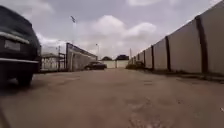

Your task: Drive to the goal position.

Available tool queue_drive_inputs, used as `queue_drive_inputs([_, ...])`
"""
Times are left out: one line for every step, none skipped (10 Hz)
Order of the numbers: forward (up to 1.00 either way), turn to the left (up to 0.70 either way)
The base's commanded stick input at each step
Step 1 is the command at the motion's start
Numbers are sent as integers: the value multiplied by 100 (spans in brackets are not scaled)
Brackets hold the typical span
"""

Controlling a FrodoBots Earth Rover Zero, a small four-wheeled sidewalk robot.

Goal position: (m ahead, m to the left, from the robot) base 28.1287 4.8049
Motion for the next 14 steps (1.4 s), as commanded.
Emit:
queue_drive_inputs([70, 0])
queue_drive_inputs([70, 0])
queue_drive_inputs([70, 0])
queue_drive_inputs([70, 0])
queue_drive_inputs([70, 0])
queue_drive_inputs([70, 0])
queue_drive_inputs([70, 0])
queue_drive_inputs([70, 0])
queue_drive_inputs([70, 0])
queue_drive_inputs([70, 0])
queue_drive_inputs([70, 0])
queue_drive_inputs([70, -2])
queue_drive_inputs([70, -27])
queue_drive_inputs([70, -35])
